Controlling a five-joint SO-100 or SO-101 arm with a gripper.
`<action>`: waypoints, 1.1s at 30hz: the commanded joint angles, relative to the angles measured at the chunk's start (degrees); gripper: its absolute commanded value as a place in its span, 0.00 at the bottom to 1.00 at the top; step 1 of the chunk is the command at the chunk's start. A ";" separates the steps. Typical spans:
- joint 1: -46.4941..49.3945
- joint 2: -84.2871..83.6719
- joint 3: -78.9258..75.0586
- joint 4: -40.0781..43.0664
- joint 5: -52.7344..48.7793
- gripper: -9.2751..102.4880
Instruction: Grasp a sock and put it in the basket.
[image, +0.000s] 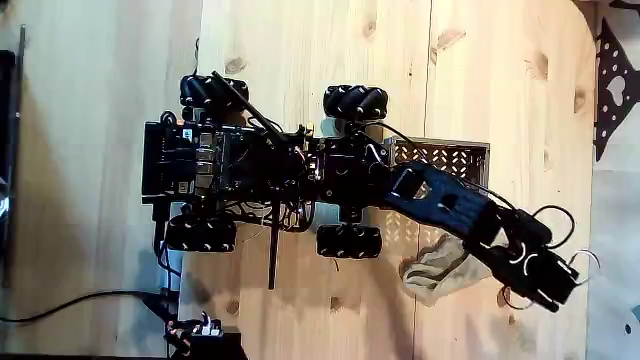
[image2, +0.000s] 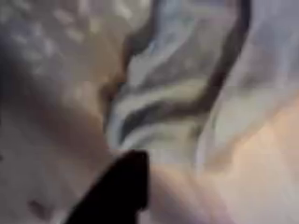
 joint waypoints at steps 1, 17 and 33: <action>-0.35 -5.80 -3.96 -0.88 -1.23 0.43; -3.43 -34.63 -26.28 -4.48 -11.69 0.56; -7.82 -27.33 -30.67 7.12 -14.50 0.08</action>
